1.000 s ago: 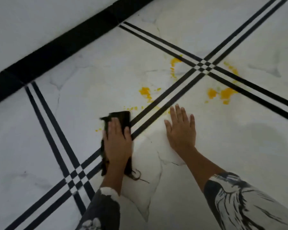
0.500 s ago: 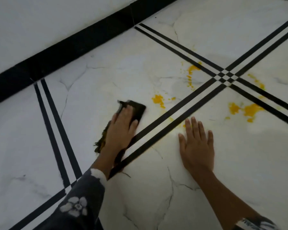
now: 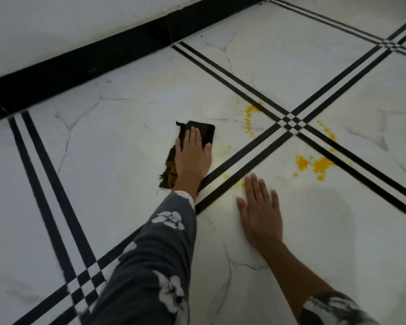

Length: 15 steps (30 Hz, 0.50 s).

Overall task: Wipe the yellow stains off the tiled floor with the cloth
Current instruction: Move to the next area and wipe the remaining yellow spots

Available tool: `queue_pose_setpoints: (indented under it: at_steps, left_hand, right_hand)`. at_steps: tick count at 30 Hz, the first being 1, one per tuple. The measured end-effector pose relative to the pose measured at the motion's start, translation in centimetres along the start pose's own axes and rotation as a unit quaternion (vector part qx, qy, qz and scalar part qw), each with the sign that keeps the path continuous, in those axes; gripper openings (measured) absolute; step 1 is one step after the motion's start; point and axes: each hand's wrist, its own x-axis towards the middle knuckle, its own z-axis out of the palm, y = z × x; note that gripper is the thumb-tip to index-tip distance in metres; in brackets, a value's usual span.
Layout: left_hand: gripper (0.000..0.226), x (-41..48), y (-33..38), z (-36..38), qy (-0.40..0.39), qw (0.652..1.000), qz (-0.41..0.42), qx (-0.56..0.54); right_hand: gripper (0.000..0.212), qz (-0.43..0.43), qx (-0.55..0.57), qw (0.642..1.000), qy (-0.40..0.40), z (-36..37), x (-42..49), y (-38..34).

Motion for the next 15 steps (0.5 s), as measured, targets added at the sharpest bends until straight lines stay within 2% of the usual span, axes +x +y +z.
queue_pose_setpoints:
  at_steps: [1,4,5,6,8,9,10,12,14,15]
  left_hand:
    - [0.060,-0.6,1.1,0.2,0.006,1.000,0.020,0.001]
    - [0.059,-4.0,2.1,0.7,-0.021,0.969,0.244,0.007]
    - [0.058,-4.6,1.8,0.9,-0.023,0.965,0.263,0.006]
    - [0.058,-4.7,1.8,1.0,-0.006,0.974,0.227,0.001]
    - [0.059,-5.0,3.0,1.1,0.022,0.999,0.032,-0.021]
    - [0.060,-5.5,4.8,1.1,0.019,0.998,-0.040,-0.033]
    - [0.061,-6.3,6.8,1.1,0.014,0.997,-0.055,-0.043]
    - [0.061,-8.3,10.7,1.8,0.012,0.996,0.046,-0.069]
    - [0.058,-9.0,11.7,1.2,-0.048,0.977,0.163,-0.130]
    - [0.055,-8.3,11.0,0.3,-0.070,0.963,0.172,-0.196]
  right_hand:
    - [0.071,-0.003,0.006,1.000,0.002,0.1,0.2,-0.1]
    - [0.074,-0.003,0.036,0.999,-0.007,-0.7,-1.0,0.8]
    - [0.075,0.014,0.039,0.999,0.008,-1.2,-1.8,1.7]
    - [0.075,0.038,0.036,0.998,0.027,-1.7,-2.7,2.9]
    - [0.073,0.075,0.017,0.997,0.030,-2.1,-4.2,4.8]
    - [0.071,0.083,0.012,0.996,0.024,-2.0,-4.8,5.6]
    - [0.070,0.086,0.012,0.996,0.022,-1.9,-5.0,6.1]
    - [0.071,0.091,0.019,0.995,0.029,-1.7,-4.8,6.1]
    - [0.079,0.111,0.043,0.991,0.054,-2.0,-4.6,5.0]
    - [0.082,0.125,0.059,0.988,0.071,-2.4,-4.2,4.3]
